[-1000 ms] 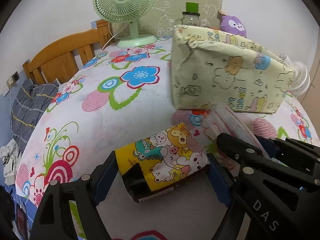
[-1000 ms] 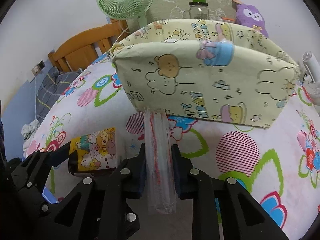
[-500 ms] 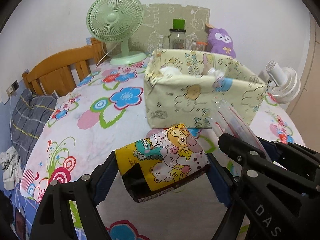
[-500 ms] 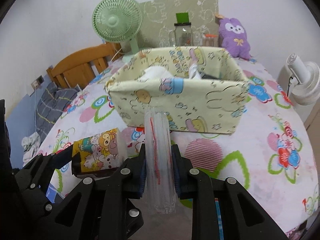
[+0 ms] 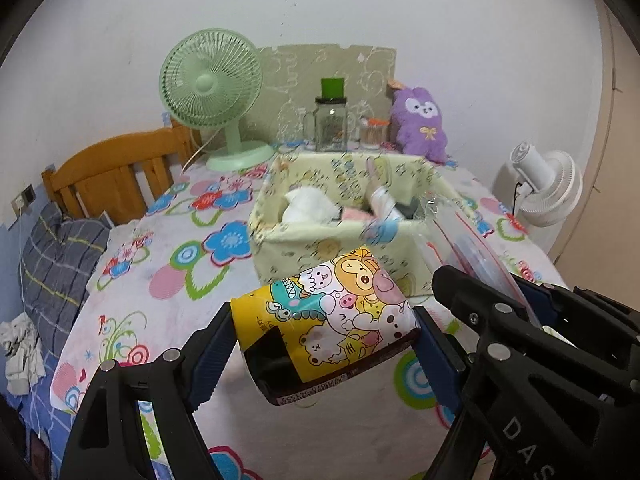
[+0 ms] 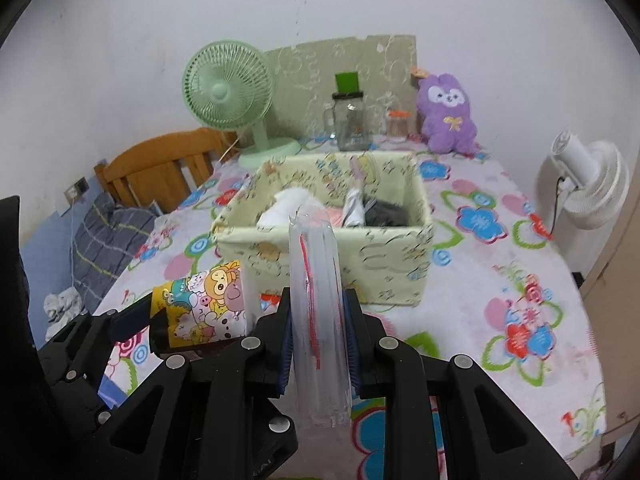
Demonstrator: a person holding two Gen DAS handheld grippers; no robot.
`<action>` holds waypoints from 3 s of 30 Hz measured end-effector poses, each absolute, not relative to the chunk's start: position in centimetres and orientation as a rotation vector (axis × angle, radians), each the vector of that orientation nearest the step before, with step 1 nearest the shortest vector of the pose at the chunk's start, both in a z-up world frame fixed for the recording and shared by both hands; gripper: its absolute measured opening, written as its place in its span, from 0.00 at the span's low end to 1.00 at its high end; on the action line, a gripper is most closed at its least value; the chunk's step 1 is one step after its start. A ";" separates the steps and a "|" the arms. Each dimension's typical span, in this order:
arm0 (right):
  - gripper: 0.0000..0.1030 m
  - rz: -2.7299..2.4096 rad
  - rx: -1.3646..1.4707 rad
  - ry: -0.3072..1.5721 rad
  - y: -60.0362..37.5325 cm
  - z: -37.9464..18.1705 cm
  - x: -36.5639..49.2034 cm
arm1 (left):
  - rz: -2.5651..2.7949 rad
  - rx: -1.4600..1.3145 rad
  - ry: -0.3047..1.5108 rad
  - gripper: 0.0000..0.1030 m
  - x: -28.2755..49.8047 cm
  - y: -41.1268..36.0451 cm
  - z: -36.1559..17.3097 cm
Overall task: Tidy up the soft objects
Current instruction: 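Lift and carry the tissue pack and plastic bag toward the box with both tools, then lower the tissue pack into the box with the left tool while the right tool lowers the bag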
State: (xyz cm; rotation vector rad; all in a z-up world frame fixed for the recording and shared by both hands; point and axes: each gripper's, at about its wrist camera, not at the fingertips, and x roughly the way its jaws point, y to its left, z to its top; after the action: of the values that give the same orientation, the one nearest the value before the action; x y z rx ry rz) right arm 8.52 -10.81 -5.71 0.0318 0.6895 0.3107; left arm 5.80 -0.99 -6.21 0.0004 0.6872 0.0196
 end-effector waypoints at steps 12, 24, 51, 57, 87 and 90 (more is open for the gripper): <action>0.25 0.294 0.035 0.627 -12.4 -2.1 8.9 | -0.020 0.001 0.622 0.83 6.3 -2.5 -2.9; 0.25 0.314 0.053 0.605 -12.7 -0.5 11.6 | -0.019 -0.003 0.595 0.83 8.7 -2.9 -1.5; 0.25 0.288 0.071 0.641 -12.5 -2.1 20.5 | -0.052 -0.007 0.620 0.84 17.1 -2.3 -3.4; 0.25 0.285 0.074 0.678 -12.0 -3.5 22.3 | -0.051 -0.004 0.651 0.84 18.9 -1.8 -4.9; 0.71 0.273 0.071 0.737 -10.8 -6.2 25.2 | -0.050 -0.014 0.729 0.95 20.2 -0.6 -6.8; 0.73 0.272 0.077 0.735 -10.9 -5.9 24.6 | -0.050 -0.017 0.717 0.95 19.6 -0.7 -6.3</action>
State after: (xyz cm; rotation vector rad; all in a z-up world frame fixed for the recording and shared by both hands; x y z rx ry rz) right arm 24.65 -10.93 -5.91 0.0768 0.7352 0.2717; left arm 19.58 -0.69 -6.25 -0.0167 0.7168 -0.0504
